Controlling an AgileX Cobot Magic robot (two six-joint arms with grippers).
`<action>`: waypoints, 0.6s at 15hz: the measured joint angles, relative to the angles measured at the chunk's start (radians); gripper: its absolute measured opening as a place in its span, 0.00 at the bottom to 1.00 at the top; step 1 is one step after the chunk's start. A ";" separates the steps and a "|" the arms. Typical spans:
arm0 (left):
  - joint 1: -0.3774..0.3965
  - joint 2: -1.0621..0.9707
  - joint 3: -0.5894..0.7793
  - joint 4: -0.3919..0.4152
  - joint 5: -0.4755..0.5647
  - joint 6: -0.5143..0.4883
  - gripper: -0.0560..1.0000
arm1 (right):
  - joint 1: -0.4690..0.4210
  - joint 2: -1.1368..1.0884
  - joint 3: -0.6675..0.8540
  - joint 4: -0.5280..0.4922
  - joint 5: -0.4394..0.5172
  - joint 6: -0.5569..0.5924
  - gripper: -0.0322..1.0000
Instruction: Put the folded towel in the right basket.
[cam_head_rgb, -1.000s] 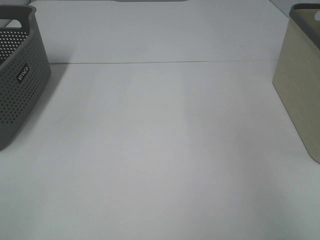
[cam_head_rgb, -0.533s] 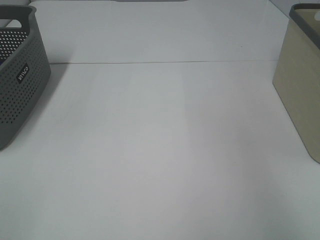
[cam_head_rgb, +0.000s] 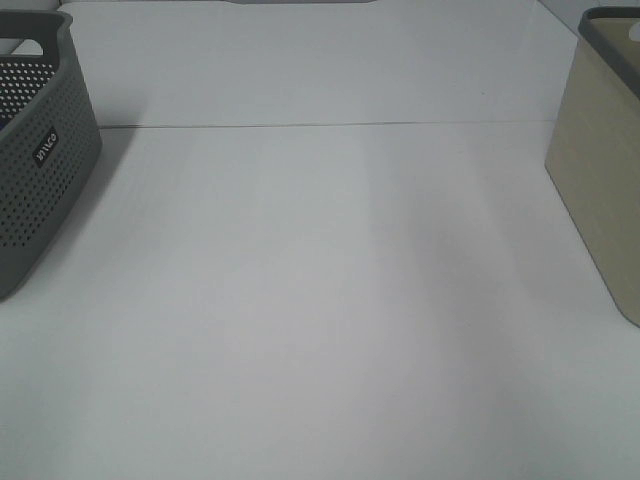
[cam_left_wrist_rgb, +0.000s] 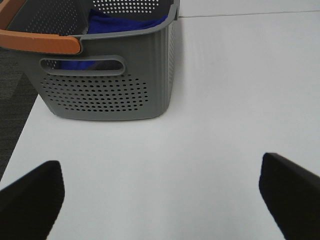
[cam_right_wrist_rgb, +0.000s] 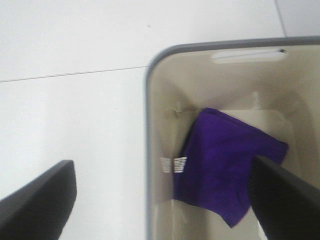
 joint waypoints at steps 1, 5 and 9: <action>0.000 0.000 0.000 0.000 0.000 0.000 0.99 | 0.065 -0.011 0.000 -0.034 0.000 0.011 0.90; 0.000 0.000 0.000 0.000 0.000 0.004 0.99 | 0.216 -0.107 0.060 -0.135 0.000 0.117 0.90; 0.000 0.000 0.000 0.000 0.000 0.004 0.99 | 0.235 -0.520 0.550 -0.056 -0.002 0.106 0.90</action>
